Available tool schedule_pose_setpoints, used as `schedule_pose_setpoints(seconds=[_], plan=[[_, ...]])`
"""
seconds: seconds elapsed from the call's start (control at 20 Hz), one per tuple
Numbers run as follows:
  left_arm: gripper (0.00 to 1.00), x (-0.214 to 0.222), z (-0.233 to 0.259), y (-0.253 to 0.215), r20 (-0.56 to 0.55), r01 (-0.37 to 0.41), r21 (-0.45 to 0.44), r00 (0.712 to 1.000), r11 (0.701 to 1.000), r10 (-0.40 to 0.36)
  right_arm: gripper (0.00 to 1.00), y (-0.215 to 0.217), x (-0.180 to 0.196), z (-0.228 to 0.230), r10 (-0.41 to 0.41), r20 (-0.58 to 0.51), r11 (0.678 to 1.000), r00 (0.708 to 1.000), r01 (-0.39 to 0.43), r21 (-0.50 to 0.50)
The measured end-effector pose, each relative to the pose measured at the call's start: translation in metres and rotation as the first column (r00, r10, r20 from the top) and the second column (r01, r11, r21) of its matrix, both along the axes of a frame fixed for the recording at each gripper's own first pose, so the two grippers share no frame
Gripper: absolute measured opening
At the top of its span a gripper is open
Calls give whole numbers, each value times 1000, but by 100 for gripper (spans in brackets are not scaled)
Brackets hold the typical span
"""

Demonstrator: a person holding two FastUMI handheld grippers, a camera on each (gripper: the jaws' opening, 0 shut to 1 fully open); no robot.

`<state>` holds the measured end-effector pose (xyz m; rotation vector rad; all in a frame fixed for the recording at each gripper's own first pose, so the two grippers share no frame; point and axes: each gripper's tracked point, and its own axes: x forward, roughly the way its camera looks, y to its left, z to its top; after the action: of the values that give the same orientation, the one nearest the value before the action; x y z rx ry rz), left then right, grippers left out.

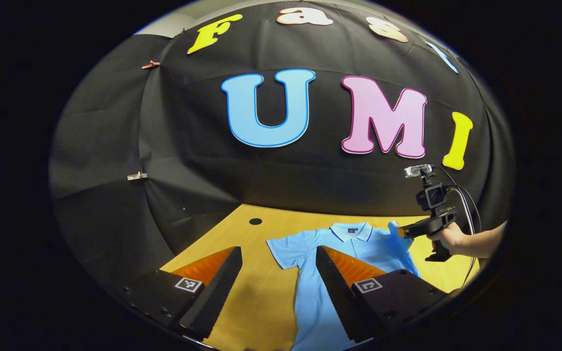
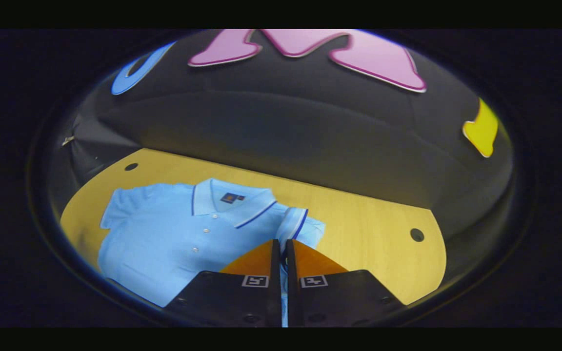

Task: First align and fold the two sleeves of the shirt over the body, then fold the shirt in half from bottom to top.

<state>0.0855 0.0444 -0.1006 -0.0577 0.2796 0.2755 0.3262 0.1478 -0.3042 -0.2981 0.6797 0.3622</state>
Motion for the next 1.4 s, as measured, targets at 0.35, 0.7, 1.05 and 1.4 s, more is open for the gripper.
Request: schedule_pose_setpoints(seconds=[0.35,0.7,1.05,1.4], plan=[[97,5,-17,20,-18,-8,-26,1000,1000,7,43,81,-59,15,140,-42,985,989,-135,109],[97,80,-45,21,-26,41,-86,999,995,-43,98,28,-83,35,50,-32,988,998,-45,147],[98,190,-128,48,-136,25,-83,990,996,-36,98,-38,-105,64,-23,1,989,1000,23,145],[98,255,-214,72,-260,-40,-96,966,995,13,98,-83,-130,68,-13,22,995,1000,11,94]])
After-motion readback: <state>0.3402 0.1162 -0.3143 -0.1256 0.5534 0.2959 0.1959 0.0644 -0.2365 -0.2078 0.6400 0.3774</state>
